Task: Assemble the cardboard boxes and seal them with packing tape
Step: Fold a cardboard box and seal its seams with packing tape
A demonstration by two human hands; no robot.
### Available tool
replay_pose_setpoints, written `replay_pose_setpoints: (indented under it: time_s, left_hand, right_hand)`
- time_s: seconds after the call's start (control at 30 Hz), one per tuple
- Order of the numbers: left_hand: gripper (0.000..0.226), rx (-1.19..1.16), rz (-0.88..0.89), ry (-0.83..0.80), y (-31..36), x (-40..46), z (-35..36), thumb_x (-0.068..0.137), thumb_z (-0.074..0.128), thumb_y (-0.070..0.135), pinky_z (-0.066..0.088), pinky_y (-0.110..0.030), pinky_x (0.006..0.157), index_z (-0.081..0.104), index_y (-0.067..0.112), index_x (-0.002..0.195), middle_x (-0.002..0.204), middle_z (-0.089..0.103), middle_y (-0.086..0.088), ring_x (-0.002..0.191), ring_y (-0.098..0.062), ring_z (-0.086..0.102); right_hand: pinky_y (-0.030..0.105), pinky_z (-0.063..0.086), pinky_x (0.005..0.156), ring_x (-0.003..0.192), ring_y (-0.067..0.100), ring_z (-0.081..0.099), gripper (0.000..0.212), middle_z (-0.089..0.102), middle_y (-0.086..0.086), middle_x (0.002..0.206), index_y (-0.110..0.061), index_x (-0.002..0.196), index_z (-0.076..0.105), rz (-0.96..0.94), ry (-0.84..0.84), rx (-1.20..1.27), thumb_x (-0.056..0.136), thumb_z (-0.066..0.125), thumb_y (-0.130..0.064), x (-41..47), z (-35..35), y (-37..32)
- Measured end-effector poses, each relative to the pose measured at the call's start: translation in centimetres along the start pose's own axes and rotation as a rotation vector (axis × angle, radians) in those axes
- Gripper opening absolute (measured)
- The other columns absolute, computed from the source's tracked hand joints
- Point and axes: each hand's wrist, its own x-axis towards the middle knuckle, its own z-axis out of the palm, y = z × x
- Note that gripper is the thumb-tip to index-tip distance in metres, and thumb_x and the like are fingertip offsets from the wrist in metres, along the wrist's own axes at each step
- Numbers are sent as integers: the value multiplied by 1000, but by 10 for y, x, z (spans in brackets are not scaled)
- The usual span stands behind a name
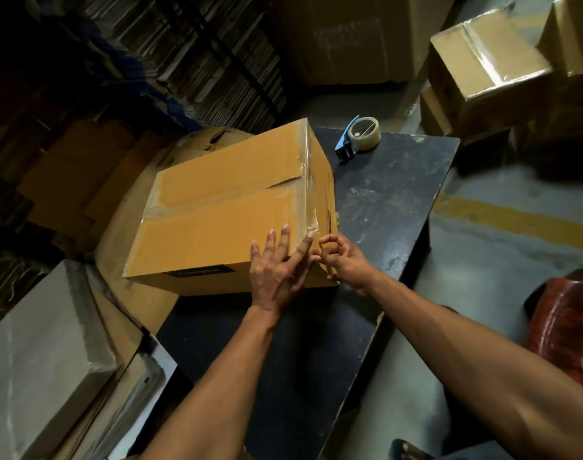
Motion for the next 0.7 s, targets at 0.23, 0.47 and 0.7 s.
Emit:
replay_pose_setpoints:
  time_s: [0.23, 0.47, 0.7]
  left_hand:
    - [51, 5, 88, -61, -7, 0, -5, 104, 44, 54, 40, -81, 98, 38, 41, 153, 162, 40, -10, 132, -53, 52]
    - [40, 20, 153, -113, -6, 8, -13, 103, 48, 37, 41, -81, 93, 48, 36, 143, 159, 43, -18, 126, -60, 54]
    - [32, 90, 189, -272, 3, 19, -26, 97, 62, 23, 49, -75, 94, 73, 22, 128, 155, 42, -30, 128, -60, 52]
  right_hand:
    - [33, 46, 59, 80, 25, 53, 60, 60, 7, 94, -16, 124, 56, 11, -64, -26, 75, 81, -41, 0, -7, -12]
    - [33, 52, 63, 82, 19, 60, 32, 64, 11, 104, -20, 119, 59, 107, -104, 34, 91, 76, -19, 8, -13, -15]
    - [40, 55, 70, 89, 23, 62, 30, 65, 3, 91, -24, 104, 63, 34, 41, -284, 94, 56, 4, 8, -15, -27]
